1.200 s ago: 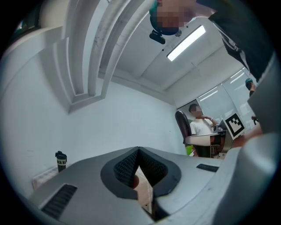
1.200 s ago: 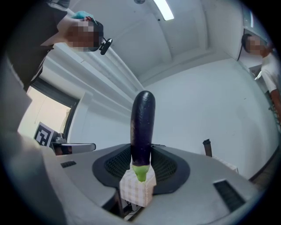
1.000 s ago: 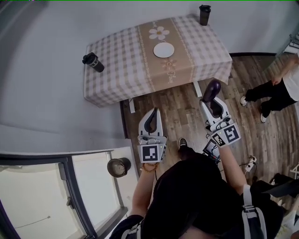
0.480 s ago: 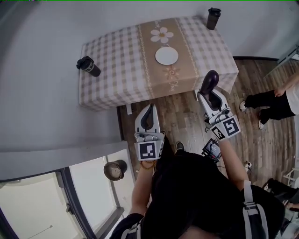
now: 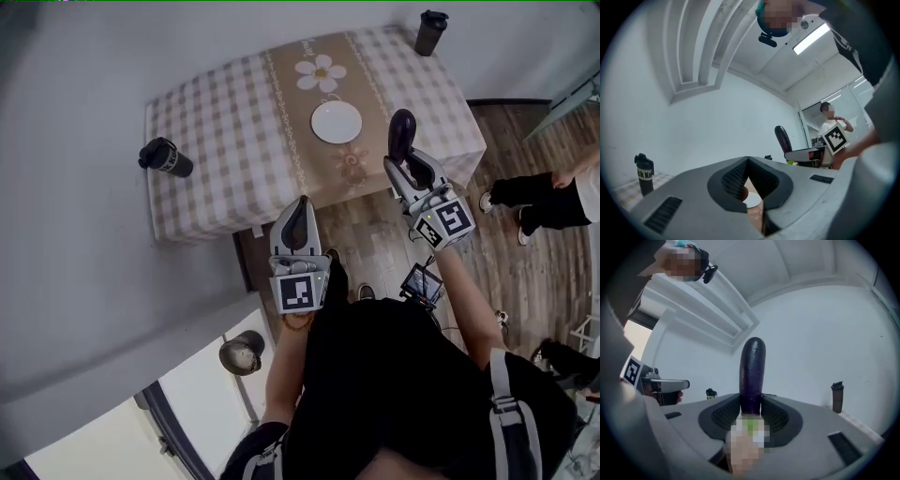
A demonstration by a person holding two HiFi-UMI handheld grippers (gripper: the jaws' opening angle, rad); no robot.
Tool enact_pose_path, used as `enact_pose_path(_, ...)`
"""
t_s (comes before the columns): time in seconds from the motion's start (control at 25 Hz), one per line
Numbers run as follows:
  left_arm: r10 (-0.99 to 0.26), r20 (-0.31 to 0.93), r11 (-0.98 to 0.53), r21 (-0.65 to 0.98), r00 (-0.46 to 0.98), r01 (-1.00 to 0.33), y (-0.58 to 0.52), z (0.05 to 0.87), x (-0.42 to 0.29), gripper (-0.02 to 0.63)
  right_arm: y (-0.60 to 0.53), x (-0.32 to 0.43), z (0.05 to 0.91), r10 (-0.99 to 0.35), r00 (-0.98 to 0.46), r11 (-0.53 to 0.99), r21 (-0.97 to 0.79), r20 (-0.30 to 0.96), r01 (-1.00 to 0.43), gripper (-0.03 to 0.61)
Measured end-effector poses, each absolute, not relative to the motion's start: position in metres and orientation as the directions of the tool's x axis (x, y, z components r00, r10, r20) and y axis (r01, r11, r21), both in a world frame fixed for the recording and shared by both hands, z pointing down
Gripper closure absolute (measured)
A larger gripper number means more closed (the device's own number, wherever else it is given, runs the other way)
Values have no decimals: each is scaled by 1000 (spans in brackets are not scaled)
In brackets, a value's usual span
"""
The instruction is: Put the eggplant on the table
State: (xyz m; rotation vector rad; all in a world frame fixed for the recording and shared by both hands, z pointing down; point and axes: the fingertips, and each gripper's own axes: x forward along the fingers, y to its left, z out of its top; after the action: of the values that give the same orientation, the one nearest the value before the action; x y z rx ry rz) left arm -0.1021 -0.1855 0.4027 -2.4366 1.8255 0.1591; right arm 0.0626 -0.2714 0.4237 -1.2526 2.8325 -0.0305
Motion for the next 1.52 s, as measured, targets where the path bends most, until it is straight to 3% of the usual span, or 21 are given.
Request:
enact_pose_path(0.56,-969,-73,-238,15,236,-971,-198,444,-146,620,-361,13,512,-701,-683,691,-42,205,-722,434)
enact_pose_path(1.24,-977,-22,-214,43,213,-976,-233,470,-170,620,-457,-13,660,-500,-528,667,-85,686,-740,434)
enact_pose_path(1.52,-979,-15,-204,47,204,-978,-234,474,-177,620,-466,-12,683,-463,-476,645,-84,748,-759,434)
